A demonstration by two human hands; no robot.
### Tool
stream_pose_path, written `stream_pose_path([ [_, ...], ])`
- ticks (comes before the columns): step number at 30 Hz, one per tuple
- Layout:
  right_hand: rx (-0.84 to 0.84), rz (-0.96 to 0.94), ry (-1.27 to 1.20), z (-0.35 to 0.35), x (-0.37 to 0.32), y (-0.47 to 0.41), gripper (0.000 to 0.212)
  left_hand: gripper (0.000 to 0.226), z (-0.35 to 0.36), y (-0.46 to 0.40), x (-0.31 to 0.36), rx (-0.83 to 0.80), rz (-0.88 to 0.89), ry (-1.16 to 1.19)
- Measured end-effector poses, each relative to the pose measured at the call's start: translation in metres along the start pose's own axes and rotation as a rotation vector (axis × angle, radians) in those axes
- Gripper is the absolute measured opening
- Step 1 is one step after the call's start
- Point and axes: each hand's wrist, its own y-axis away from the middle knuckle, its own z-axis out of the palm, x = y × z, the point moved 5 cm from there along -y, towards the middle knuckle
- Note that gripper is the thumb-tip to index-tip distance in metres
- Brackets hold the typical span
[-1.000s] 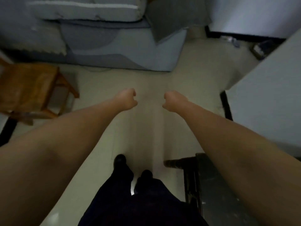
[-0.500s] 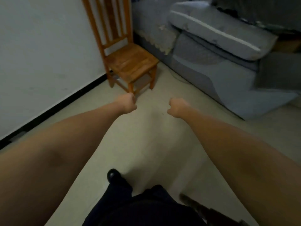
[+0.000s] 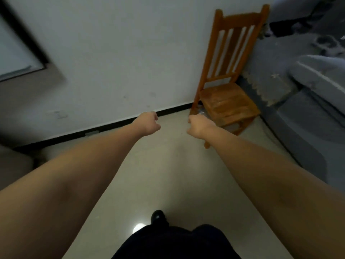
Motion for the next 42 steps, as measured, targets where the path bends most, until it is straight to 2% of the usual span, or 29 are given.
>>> stream_pose_path([
  [8,-0.035,-0.268,0.134,-0.006,-0.114,-0.073,0.039,0.038,-0.046,-0.015,-0.103,0.1,-0.245,0.126],
  [17,-0.091,-0.536,0.3,-0.043,-0.196,-0.177,0.041,0.038,-0.086,-0.07,-0.161,0.23,-0.485,0.258],
  [24,-0.138,-0.772,0.432,-0.064,-0.294,-0.234,0.044,0.037,-0.128,-0.091,-0.205,0.399,-0.676,0.414],
  [34,-0.178,-1.15,0.533,-0.008,-0.47,-0.204,0.042,0.042,-0.145,-0.001,-0.325,0.514,-1.01,0.516],
  [37,-0.186,-1.214,0.534,0.01,-0.525,-0.183,0.041,0.038,-0.153,0.029,-0.373,0.53,-1.056,0.515],
  [42,-0.182,-1.232,0.525,0.023,-0.616,-0.157,0.042,0.035,-0.195,0.073,-0.443,0.552,-1.036,0.475],
])
